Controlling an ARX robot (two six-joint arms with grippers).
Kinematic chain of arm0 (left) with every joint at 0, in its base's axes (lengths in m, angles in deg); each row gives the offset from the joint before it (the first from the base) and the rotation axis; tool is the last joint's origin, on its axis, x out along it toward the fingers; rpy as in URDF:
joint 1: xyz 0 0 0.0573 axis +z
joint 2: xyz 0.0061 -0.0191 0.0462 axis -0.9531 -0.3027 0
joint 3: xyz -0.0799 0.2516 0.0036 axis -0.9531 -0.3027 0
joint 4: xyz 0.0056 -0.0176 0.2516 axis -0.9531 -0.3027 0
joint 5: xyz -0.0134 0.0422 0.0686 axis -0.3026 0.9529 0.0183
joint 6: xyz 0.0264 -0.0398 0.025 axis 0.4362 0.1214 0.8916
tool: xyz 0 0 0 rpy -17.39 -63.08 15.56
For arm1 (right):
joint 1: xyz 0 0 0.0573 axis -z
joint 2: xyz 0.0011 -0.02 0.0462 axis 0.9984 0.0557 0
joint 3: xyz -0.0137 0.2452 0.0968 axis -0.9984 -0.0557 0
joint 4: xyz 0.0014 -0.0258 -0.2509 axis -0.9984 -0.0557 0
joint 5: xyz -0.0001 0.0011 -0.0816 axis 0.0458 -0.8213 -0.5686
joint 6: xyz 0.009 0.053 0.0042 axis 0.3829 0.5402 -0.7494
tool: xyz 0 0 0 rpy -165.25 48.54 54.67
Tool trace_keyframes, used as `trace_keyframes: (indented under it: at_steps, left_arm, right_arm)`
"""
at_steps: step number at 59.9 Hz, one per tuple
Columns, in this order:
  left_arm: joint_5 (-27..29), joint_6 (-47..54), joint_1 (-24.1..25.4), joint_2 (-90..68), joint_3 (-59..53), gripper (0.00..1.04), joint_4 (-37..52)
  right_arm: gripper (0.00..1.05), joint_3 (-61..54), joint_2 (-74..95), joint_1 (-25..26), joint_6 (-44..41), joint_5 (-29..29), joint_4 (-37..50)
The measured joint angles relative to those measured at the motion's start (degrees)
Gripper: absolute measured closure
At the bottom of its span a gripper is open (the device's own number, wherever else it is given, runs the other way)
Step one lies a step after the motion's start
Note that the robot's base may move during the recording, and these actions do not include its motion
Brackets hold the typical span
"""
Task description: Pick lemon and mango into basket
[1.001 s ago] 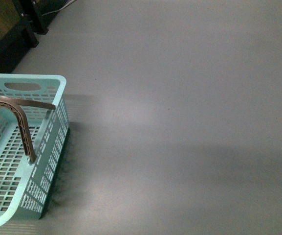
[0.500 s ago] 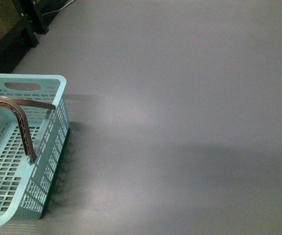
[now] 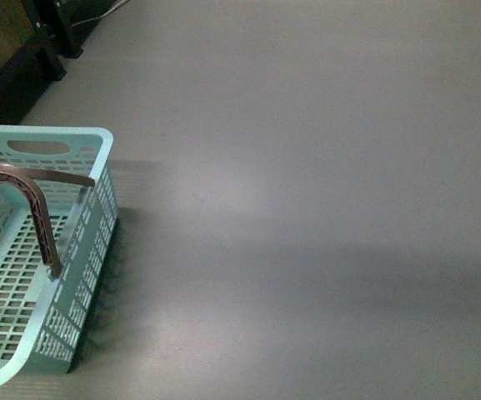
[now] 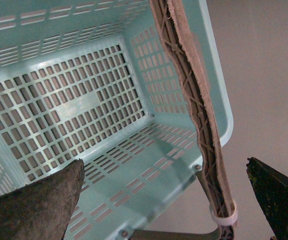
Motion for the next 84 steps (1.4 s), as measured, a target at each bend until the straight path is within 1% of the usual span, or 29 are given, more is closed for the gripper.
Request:
trace_keyframes:
  at_steps: [22, 24, 27, 29, 39, 43, 47, 49, 52, 60, 63, 74, 84]
  left_arm:
    - [0.72, -2.97, -1.05, -14.19, 13.55, 0.07, 0.50]
    - [0.92, -2.99, -1.18, -15.17, 14.58, 0.10, 0.42]
    - [1.11, -3.34, -1.46, -16.68, 16.09, 0.18, 0.24]
    - [1.20, -3.37, -1.60, -17.29, 16.66, 0.22, 0.11]
    - [1.16, -4.46, -3.30, -20.41, 19.37, 0.48, -0.11]
    - [1.22, -5.14, -3.89, -21.09, 19.76, 0.57, -0.26]
    - [1.75, -5.84, -4.50, -21.64, 19.89, 0.68, -0.50]
    - [2.10, -6.08, -4.68, -21.77, 19.89, 0.71, -0.63]
    - [2.62, -7.28, -5.16, -21.84, 20.02, 0.80, -0.90]
    - [2.75, -11.93, -5.75, -20.92, 19.80, 0.95, -1.46]
    - [2.43, -11.82, -5.92, -20.04, 19.06, 0.99, -1.73]
    - [3.30, -13.86, -6.91, -11.89, 13.62, 0.99, -3.72]
    - [3.19, -17.31, -7.82, 1.07, 7.87, 0.99, -8.04]
  right_arm:
    - [0.09, 0.00, 0.00, 0.00, 0.00, 0.02, 0.00]
    - [0.09, 0.00, 0.00, 0.00, 0.00, 0.02, 0.00]
    - [0.09, 0.00, 0.00, 0.00, 0.00, 0.02, 0.00]
    - [0.09, 0.00, 0.00, 0.00, 0.00, 0.02, 0.00]
    - [0.09, 0.00, 0.00, 0.00, 0.00, 0.00, 0.00]
    - [0.09, 0.00, 0.00, 0.00, 0.00, 0.00, 0.00]
    - [0.09, 0.00, 0.00, 0.00, 0.00, 0.00, 0.00]
    - [0.09, 0.00, 0.00, 0.00, 0.00, 0.02, 0.00]
    - [0.09, 0.00, 0.00, 0.00, 0.00, 0.02, 0.00]
    - [0.09, 0.00, 0.00, 0.00, 0.00, 0.00, 0.00]
    - [0.09, 0.00, 0.00, 0.00, 0.00, 0.00, 0.00]
    - [0.09, 0.00, 0.00, 0.00, 0.00, 0.00, 0.00]
    - [0.09, 0.00, 0.00, 0.00, 0.00, 0.02, 0.00]
